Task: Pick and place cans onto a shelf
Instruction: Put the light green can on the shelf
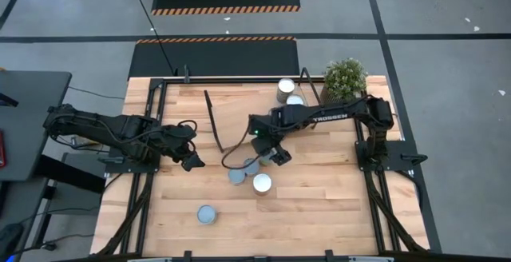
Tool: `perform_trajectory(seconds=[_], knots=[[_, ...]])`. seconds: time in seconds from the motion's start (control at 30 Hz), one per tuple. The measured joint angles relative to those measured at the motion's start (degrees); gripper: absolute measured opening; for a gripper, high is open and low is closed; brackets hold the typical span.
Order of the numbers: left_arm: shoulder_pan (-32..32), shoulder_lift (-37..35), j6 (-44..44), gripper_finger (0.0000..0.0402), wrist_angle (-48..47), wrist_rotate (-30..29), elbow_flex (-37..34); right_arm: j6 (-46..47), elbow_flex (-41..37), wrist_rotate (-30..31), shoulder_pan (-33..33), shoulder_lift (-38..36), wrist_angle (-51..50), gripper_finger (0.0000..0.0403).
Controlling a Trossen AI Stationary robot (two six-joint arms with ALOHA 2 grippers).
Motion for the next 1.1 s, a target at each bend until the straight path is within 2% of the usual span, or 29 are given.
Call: perform_trajectory(seconds=[0.1, 0.33, 0.67, 0.8, 1.1], knots=[[0.0, -0.01, 0.02, 0.0213, 0.0, 0.0, 0.0, 0.0, -0.76, 2.34, 1.54, 0.08, -0.65, 0.0399], [0.0, -0.01, 0.47, 0.0213, 0.0, 0.0, 0.0, 1.08, -2.4, 2.66, 2.08, 0.09, 1.05, 0.0399], [0.0, -0.01, 0.07, 0.0213, 0.0, 0.0, 0.0, 0.28, -7.35, -0.2, 1.5, 0.09, 7.58, 0.0395], [0.0, 0.0, 0.07, 0.0213, 0.0, 0.0, 0.0, 0.26, -8.67, -2.33, 0.94, 0.09, 10.0, 0.0368], [0.0, 0.0, 0.07, 0.0213, 0.0, 0.0, 0.0, 0.81, -8.86, -2.34, -2.41, -1.26, 8.93, 0.03]])
